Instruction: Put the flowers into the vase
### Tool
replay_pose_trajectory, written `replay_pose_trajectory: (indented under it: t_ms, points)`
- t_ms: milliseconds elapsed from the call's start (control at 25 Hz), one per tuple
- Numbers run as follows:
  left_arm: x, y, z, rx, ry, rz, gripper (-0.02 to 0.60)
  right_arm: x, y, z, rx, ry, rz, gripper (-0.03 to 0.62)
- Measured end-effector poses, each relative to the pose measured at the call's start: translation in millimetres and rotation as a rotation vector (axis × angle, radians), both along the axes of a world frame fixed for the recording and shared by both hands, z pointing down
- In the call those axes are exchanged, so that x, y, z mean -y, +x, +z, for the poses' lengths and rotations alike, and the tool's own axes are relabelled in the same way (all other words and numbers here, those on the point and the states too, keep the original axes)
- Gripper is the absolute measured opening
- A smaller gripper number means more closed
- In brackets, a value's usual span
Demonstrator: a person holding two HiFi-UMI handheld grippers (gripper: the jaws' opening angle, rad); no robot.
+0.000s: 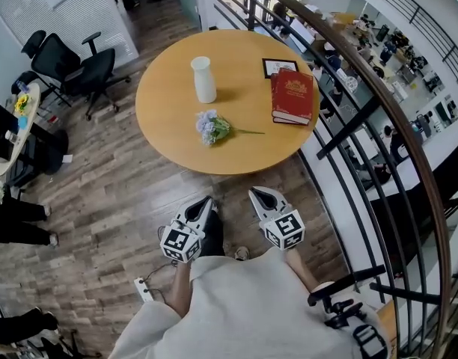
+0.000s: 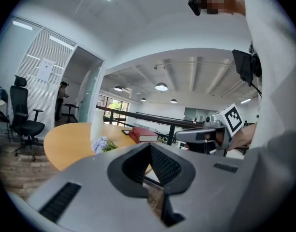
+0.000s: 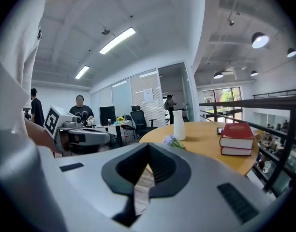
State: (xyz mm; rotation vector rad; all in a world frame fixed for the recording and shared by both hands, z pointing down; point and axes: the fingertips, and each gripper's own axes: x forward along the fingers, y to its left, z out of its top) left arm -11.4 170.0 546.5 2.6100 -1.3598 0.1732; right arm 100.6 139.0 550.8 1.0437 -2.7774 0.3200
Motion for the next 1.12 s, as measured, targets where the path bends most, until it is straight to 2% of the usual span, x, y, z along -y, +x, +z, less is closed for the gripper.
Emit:
replay_pose_trajectory:
  t_ms: [200,560,760,920,1120]
  points:
    - [61.2,-18.6,4.6,-0.015,0.003,0.014,0.006,59.2,-20.1,2.6,-0.016,-0.001,0.013,0.008]
    - [167.7,-77.5,-20.1,-0.02,0.015,0.025,0.006,169.0,-90.7,-24.5,-0.023,0.016,-0.005,0.008]
    - [216.8,-102.9,-18.4,-0.032,0.011,0.031,0.006,217.1,-117.9,-27.2,-0.033,0.028,-0.002,0.008]
    - [246.5,-114.1,-22.1,-0.037,0.019,0.069,0.006,245.1,-127.0,-31.7,-0.036,0.037,0.039,0.008]
    - [259.0,-111.3,-30.1,-0.05,0.01,0.1,0.006,253.9,-118.7,-36.6,-0.046,0.017,0.082,0.008]
